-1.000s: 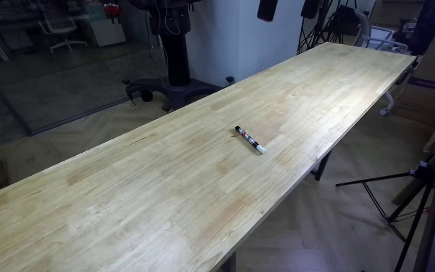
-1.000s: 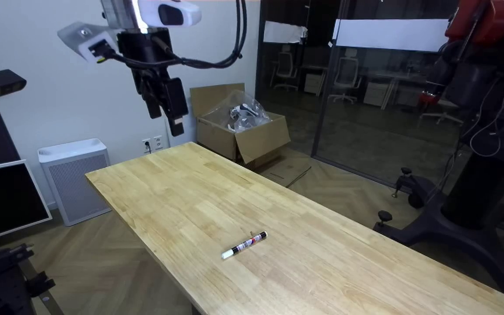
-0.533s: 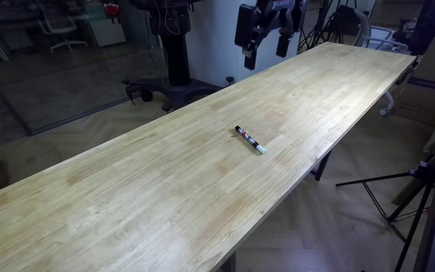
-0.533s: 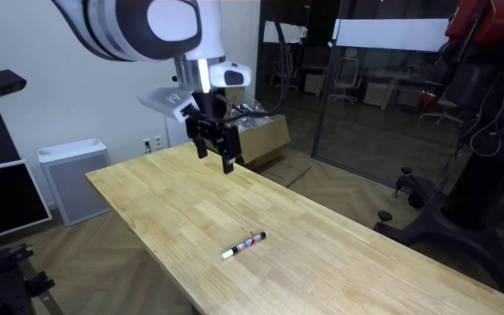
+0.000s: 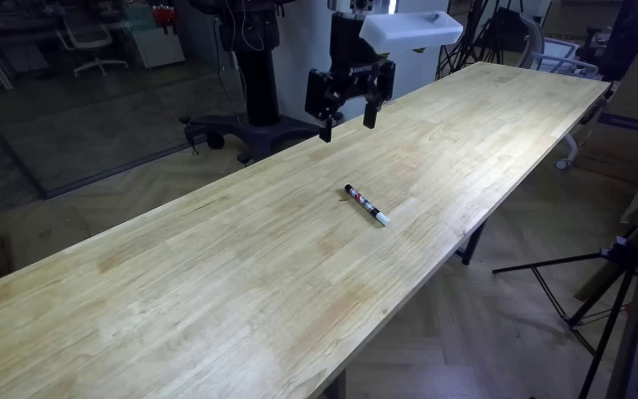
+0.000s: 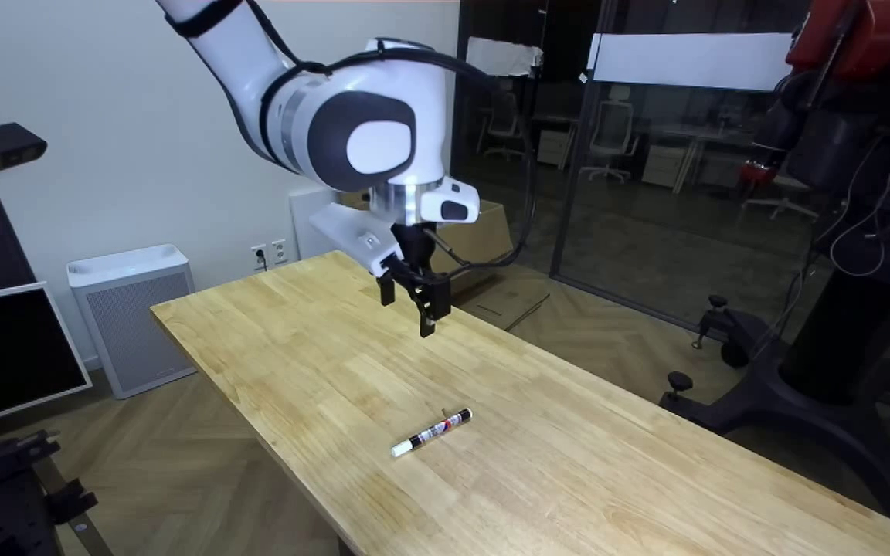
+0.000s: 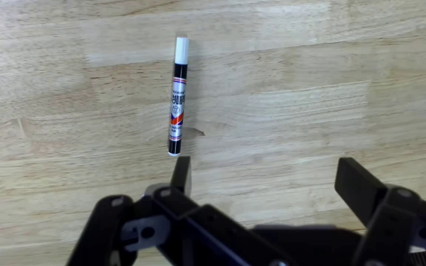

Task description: Move the marker to the left

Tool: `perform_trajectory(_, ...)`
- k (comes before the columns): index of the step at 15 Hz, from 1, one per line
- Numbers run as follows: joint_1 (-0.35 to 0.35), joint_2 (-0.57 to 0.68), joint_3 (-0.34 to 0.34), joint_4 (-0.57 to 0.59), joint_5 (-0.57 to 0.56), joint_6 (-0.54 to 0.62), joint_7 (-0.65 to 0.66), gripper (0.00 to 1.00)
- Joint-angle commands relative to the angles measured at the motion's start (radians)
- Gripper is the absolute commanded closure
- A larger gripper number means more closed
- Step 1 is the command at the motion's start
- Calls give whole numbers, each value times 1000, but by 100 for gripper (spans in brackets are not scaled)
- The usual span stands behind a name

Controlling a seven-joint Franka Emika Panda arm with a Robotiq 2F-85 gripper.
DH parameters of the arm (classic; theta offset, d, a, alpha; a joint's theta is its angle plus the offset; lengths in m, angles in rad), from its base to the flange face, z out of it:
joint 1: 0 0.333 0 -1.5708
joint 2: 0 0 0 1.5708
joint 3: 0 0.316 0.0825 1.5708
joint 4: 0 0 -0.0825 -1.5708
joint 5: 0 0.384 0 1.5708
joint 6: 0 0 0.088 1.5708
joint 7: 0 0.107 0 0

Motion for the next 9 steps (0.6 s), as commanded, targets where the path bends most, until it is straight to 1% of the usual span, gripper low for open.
perform_trajectory(1,5,97,-15,98,-2,-36,-19,0)
perform_trajectory(9,27,244,-69,136,-80,32,5,0)
